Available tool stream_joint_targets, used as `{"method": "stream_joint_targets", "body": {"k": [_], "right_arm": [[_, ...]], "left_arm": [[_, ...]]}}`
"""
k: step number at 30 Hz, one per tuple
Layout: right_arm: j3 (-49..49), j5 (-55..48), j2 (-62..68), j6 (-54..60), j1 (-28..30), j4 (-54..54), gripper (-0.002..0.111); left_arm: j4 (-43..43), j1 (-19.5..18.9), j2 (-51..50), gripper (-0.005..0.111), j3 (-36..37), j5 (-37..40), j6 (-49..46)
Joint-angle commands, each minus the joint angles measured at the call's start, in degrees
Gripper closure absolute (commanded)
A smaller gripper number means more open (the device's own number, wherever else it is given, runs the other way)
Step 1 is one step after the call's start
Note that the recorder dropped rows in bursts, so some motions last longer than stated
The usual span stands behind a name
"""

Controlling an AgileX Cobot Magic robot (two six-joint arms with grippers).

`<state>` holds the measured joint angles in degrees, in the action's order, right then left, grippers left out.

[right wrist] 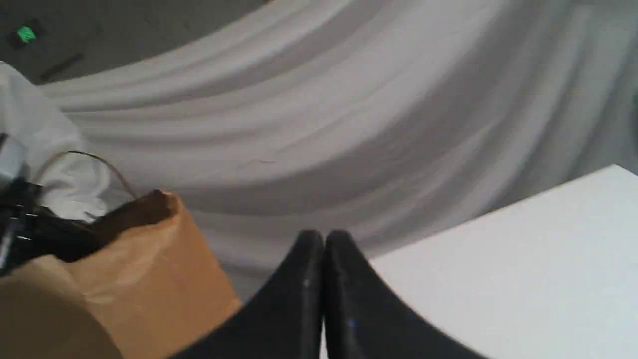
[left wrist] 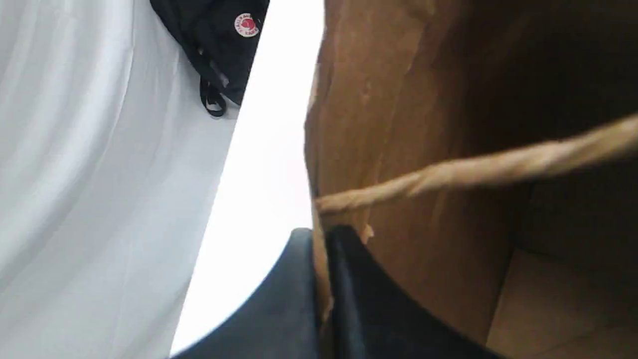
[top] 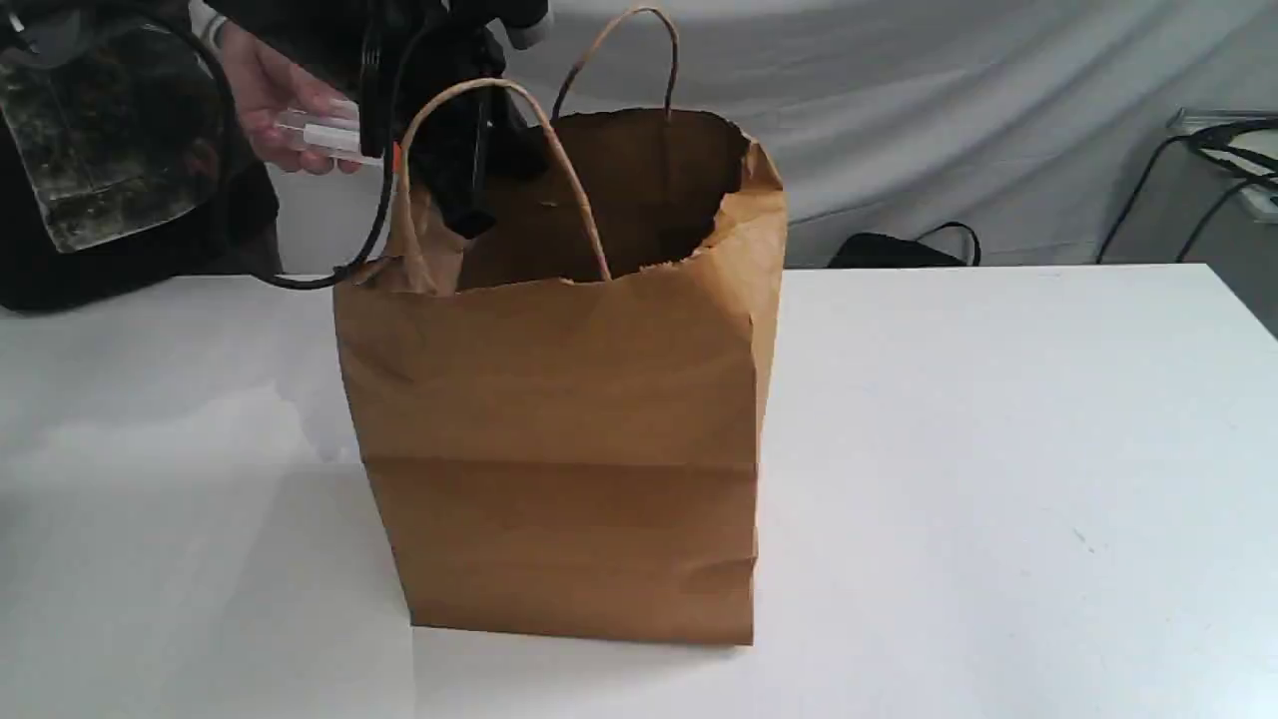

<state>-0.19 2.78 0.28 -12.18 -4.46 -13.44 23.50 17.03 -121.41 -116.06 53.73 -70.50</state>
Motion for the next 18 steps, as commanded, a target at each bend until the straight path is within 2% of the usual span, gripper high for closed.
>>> {"method": "stream_joint_targets", "body": {"k": [1,6,10,18], "right_arm": [[0.03,10.05,-0.28,0.06,-6.01,3.90,0.108],[0.03,30.82,-0.28,-4.12,-14.81,19.13,0.108],[0.03,42.77,-0.28,-4.08,-18.06,29.66,0.108],[0.03,44.60,10.52,3.55,-18.30,27.40,0.108]], "left_arm": [[0.15,0.23,0.05,0.107,-0.23,0.21,1.89],[0.15,0.23,0.05,0.107,-0.23,-2.54,3.80],[0.54,0.23,0.05,0.107,-0.23,-4.47,5.47],[0.54,0.23,0.05,0.107,-0.23,-3.96,6.03]]}}
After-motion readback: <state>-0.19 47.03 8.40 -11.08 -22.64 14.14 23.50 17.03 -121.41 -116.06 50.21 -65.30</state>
